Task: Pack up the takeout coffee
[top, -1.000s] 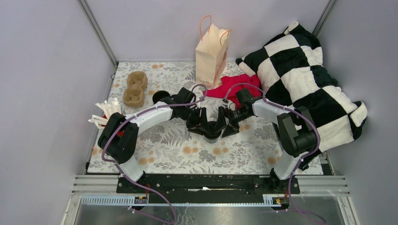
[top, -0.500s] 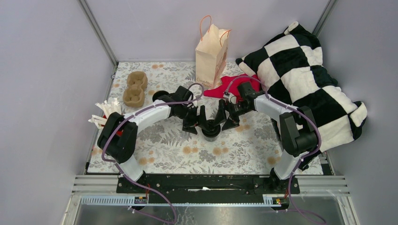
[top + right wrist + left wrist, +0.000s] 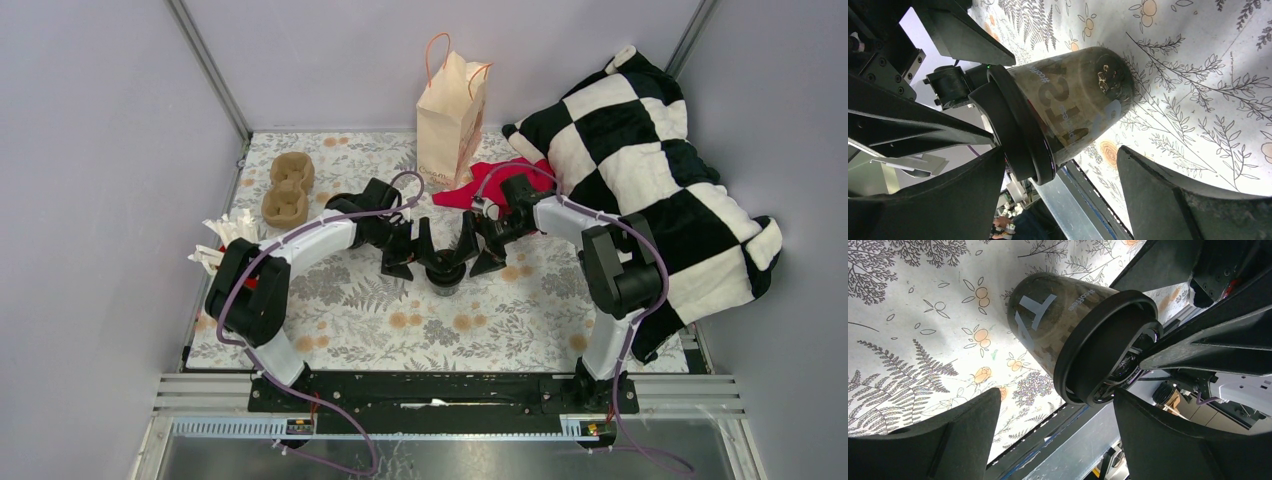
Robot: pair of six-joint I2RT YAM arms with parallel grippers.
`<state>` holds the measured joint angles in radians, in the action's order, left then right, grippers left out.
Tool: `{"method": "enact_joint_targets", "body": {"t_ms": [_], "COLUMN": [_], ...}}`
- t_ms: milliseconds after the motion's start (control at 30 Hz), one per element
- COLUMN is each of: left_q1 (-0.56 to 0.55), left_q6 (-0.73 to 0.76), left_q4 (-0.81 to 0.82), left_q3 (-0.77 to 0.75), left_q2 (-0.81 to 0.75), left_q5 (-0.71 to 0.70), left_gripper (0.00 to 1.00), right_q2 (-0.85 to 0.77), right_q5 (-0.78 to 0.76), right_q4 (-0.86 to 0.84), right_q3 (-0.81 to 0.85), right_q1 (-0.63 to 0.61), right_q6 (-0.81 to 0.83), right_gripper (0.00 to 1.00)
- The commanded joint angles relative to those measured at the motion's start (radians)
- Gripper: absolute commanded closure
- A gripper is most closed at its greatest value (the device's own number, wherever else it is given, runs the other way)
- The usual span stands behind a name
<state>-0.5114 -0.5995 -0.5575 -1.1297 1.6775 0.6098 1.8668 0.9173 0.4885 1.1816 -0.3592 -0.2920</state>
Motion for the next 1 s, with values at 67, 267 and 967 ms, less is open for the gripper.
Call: {"method": "enact_joint_targets", "body": {"t_ms": [67,267,967], "left_q1": [0.013,0.047,0.050], "left_q6": [0.017,-0.061,-0.040], "left_q4": [0.045,0.164,0.260], "left_q3": [-0.015,0.016,0.240], "left_q2": [-0.085,-0.070,-0.010], "left_q5": [0.038,0.085,0.014], "left_gripper": [0.11,0.20,0.50], "right_q2": [0.005,0.034,0.113], "right_q5": [0.059,0.084,0.046], "right_q4": [-0.042,-0.048,-0.299], "right_q3": [0.053,0.078,-0.157], "right_q1": [0.005,0.005,0.005], "right_q6": [-0.035,-0.035,-0.137], "right_gripper": [0.12,0.13,0.32]}}
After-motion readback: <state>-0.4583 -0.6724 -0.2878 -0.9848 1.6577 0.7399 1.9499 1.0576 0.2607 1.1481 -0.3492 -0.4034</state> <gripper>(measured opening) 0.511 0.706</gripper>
